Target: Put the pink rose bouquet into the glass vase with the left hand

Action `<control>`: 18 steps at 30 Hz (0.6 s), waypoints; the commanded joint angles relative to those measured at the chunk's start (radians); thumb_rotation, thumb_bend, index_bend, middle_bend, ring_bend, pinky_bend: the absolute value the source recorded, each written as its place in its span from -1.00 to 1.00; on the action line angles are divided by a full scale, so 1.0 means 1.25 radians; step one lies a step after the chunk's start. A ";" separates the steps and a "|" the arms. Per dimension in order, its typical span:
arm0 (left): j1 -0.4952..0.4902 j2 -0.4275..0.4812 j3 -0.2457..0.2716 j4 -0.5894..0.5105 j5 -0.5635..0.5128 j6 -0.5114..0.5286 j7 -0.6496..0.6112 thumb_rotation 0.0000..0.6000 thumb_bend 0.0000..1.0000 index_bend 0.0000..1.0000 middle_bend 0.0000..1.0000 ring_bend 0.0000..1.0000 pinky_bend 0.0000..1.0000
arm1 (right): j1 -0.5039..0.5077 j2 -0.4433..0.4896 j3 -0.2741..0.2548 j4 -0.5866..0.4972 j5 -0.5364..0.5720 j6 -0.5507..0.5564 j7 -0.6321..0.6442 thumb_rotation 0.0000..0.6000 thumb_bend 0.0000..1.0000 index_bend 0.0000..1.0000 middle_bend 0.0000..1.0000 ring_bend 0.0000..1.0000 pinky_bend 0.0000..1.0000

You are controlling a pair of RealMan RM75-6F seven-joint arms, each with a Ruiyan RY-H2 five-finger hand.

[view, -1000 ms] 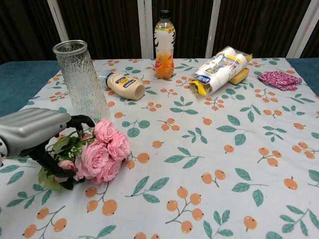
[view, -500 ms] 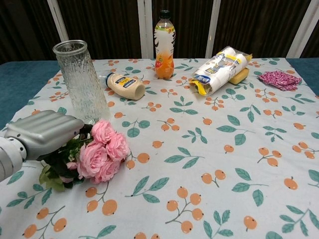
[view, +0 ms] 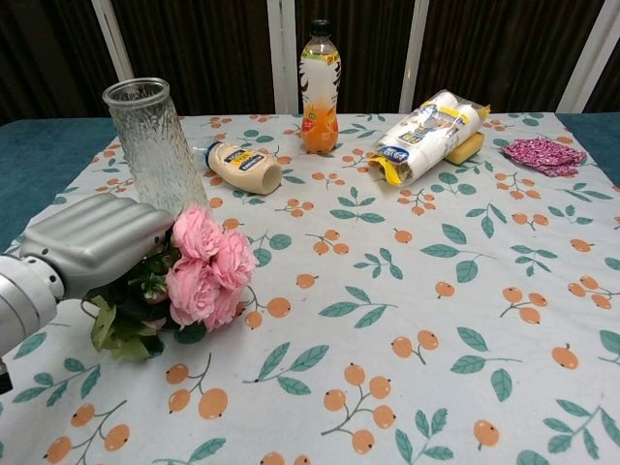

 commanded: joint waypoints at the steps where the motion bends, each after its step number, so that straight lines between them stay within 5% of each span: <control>1: 0.006 0.039 -0.002 -0.068 0.035 -0.003 -0.084 1.00 -0.19 0.00 0.07 -0.20 -0.05 | 0.000 0.000 0.001 0.000 0.003 -0.002 -0.002 1.00 -0.56 -1.00 -1.00 -0.92 -0.88; 9: 0.006 0.165 -0.009 -0.242 0.165 0.006 -0.216 1.00 -0.22 -0.01 0.05 -0.20 -0.05 | 0.002 -0.003 0.002 -0.002 0.010 -0.007 -0.010 1.00 -0.56 -1.00 -1.00 -0.92 -0.88; 18: -0.029 0.327 -0.114 -0.499 0.080 -0.034 -0.263 1.00 -0.24 -0.02 0.05 -0.20 -0.05 | 0.005 -0.009 0.001 -0.002 0.013 -0.014 -0.023 1.00 -0.56 -1.00 -1.00 -0.92 -0.88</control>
